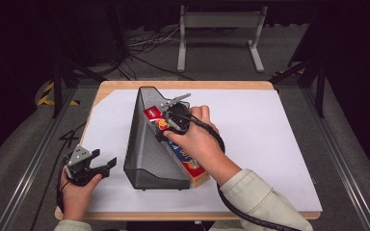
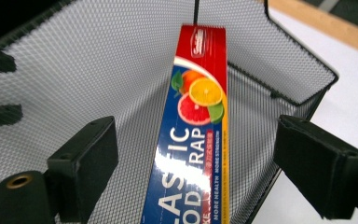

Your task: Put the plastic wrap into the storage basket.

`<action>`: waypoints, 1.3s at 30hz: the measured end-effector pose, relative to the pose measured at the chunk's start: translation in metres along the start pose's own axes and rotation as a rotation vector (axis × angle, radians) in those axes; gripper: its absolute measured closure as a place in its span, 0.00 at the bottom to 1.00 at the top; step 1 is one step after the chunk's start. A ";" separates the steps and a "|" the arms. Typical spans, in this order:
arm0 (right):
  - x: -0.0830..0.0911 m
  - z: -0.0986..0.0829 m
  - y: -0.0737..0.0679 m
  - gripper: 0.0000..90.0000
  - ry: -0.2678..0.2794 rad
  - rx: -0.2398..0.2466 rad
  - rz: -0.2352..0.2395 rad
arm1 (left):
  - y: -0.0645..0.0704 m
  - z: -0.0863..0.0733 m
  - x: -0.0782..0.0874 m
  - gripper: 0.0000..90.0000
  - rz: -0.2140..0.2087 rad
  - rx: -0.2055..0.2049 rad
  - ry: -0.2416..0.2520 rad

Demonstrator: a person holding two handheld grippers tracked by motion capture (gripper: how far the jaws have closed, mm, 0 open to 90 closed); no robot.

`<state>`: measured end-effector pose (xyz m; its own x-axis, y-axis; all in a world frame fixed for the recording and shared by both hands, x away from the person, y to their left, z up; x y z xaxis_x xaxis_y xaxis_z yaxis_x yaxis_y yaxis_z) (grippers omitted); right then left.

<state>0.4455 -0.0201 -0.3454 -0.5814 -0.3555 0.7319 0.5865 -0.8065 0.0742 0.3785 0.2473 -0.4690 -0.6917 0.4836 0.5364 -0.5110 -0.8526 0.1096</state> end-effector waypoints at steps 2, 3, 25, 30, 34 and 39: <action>0.005 0.001 0.002 0.16 0.028 -0.002 0.014 | -0.001 0.000 0.001 0.28 0.001 0.003 0.003; 0.007 0.001 0.003 0.16 0.038 0.000 0.018 | -0.001 0.000 0.002 0.28 0.003 0.005 0.004; 0.066 -0.026 0.066 0.12 0.136 0.047 0.078 | -0.002 0.003 0.004 0.28 0.022 0.007 0.033; 0.080 -0.042 0.095 0.11 0.144 0.029 0.078 | -0.001 0.004 0.003 0.28 0.019 0.008 0.033; 0.088 -0.054 0.116 0.09 0.157 0.048 0.061 | -0.002 0.004 0.003 0.28 0.014 0.012 0.035; 0.097 -0.066 0.139 0.07 0.198 0.036 0.061 | -0.002 0.004 0.004 0.28 0.016 0.016 0.037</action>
<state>0.4331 -0.1981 -0.3088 -0.6412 -0.4919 0.5890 0.6418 -0.7645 0.0604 0.3786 0.2502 -0.4640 -0.7185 0.4765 0.5066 -0.4916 -0.8632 0.1147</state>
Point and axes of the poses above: each handheld gripper's, and its own axes: x roughly backward along the jaws, z roughly out of its top, y roughly to its right, the point moved 5 cm from there along -x, roughly forward along the jaws, and after that the axes turned 3 degrees about -z, right-handed, at the moved point
